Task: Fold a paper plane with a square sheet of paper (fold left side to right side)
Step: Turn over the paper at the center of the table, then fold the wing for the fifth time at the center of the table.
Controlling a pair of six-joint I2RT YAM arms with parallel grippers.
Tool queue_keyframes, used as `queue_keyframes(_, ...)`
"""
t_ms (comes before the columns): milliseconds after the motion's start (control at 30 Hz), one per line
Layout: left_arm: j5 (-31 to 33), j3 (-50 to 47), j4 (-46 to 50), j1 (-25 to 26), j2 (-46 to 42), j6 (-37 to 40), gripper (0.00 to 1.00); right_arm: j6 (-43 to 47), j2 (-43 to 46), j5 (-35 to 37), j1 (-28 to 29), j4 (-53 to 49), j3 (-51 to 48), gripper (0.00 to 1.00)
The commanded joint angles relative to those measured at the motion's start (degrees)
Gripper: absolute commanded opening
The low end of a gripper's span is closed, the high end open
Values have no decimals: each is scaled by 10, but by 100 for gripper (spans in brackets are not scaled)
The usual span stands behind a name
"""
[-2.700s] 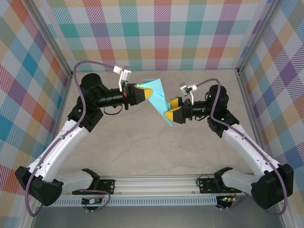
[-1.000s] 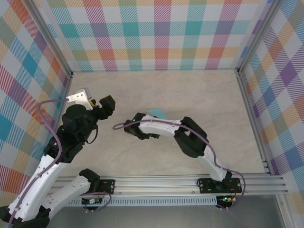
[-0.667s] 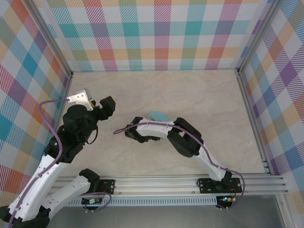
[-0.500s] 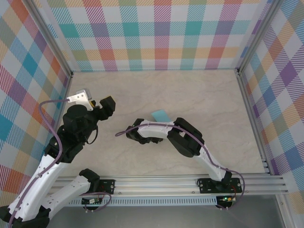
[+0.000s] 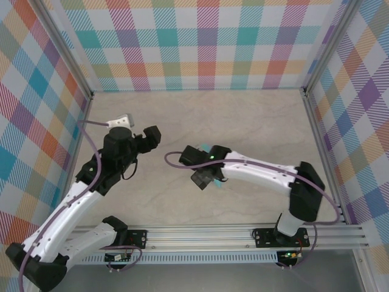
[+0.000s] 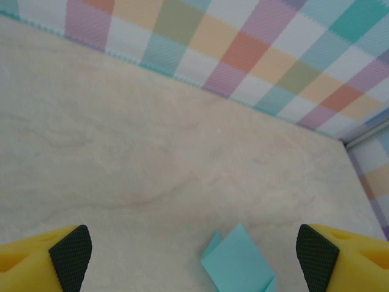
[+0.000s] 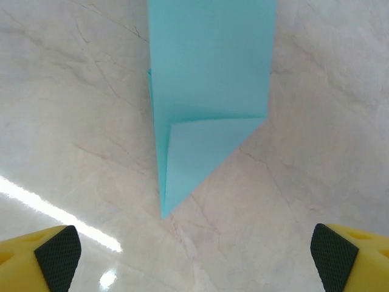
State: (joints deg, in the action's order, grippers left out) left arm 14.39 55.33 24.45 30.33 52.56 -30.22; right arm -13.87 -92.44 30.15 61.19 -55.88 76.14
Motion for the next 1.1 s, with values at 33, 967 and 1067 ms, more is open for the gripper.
queue_keyframes(33, -115, -39, -61, -4, 85, -70, 90, -40, 116, -107, -76, 75, -90, 100)
queue_keyframes(967, -397, -49, -447, 17, 535, -210, 49, -198, 423, -648, -481, 464, -446, 100)
queue_keyframes(1067, -401, -48, -454, 17, 539, -204, 36, -198, 401, -695, -513, 489, -452, 100)
